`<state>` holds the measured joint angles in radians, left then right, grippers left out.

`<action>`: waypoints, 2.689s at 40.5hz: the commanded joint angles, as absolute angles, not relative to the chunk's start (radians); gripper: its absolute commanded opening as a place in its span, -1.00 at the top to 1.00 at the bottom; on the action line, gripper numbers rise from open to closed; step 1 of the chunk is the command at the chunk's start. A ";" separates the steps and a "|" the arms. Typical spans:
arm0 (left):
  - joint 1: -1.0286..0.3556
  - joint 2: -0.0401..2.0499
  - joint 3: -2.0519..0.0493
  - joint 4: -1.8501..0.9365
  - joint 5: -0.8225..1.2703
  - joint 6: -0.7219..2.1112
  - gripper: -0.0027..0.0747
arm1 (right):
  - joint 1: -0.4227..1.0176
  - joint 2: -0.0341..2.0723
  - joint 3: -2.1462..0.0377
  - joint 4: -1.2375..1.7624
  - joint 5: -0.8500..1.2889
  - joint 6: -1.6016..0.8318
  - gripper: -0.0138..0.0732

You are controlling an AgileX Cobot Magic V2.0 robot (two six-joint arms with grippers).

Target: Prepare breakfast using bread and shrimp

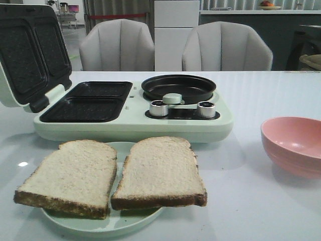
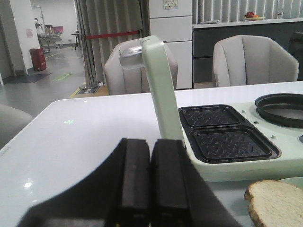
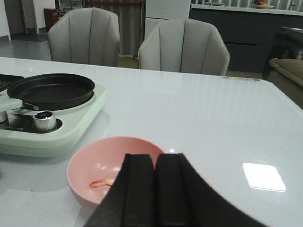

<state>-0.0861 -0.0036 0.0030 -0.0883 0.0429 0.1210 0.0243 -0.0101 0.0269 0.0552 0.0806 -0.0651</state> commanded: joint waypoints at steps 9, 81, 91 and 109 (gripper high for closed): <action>-0.084 -0.022 0.032 -0.097 -0.046 0.123 0.67 | 0.023 -0.031 0.011 0.053 -0.010 -0.066 0.60; -0.084 0.392 -0.555 -0.165 0.382 0.121 0.67 | 0.024 0.506 -0.631 0.088 0.427 -0.066 0.60; -0.084 0.496 -0.544 -0.169 0.407 0.121 0.67 | 0.024 0.611 -0.631 0.088 0.501 -0.066 0.60; -0.102 0.613 -0.544 -0.148 0.443 0.206 -0.51 | 0.024 0.676 -0.631 0.098 0.513 -0.066 -0.53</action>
<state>-0.0861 0.5908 -0.5156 -0.1429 0.5104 0.1610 0.0243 0.6737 -0.5932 0.0901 0.5788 -0.0651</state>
